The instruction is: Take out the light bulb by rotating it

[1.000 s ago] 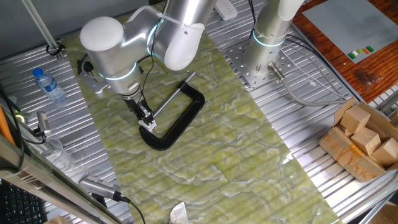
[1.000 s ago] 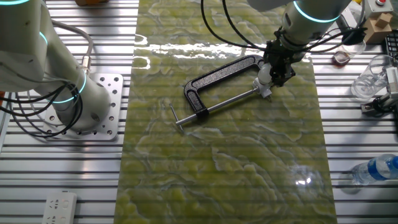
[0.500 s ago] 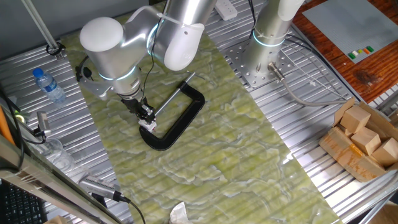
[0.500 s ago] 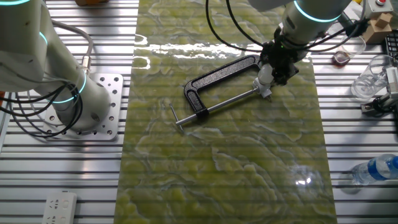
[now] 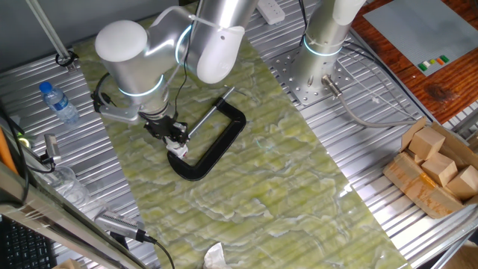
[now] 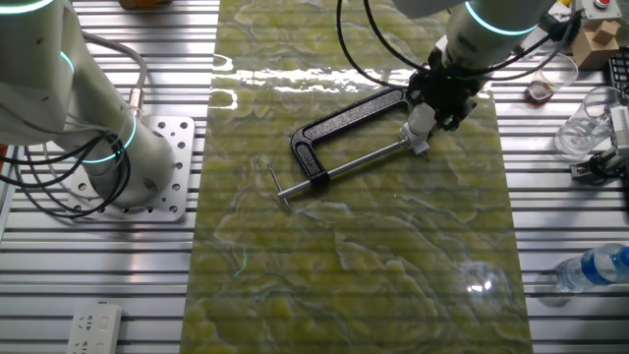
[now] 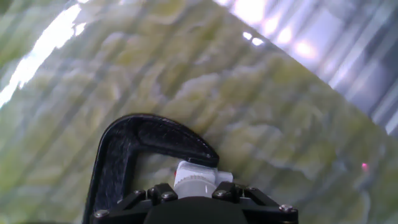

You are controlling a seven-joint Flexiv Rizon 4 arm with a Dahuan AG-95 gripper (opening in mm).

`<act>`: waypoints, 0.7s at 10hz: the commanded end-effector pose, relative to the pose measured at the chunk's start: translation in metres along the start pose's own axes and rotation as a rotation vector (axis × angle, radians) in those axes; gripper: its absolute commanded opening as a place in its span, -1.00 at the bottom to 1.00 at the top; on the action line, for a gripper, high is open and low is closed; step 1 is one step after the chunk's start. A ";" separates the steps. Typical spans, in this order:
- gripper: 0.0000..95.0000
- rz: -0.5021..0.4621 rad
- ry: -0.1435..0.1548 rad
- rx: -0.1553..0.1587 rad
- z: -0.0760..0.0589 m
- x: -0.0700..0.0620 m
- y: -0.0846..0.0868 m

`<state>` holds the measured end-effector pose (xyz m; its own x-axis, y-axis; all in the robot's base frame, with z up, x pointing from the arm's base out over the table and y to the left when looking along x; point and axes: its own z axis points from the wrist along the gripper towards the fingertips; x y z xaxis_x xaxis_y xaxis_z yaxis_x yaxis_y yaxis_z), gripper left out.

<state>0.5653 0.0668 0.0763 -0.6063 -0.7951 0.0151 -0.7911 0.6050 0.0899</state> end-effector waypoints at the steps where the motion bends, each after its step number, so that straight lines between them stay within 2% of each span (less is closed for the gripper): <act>1: -1.00 -0.181 0.010 0.003 0.001 -0.001 0.000; 3: -1.00 -0.203 0.021 0.006 0.000 -0.003 0.002; 7: -1.00 -0.367 0.033 0.018 0.000 -0.003 0.002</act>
<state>0.5646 0.0706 0.0765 -0.3233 -0.9461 0.0182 -0.9426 0.3237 0.0824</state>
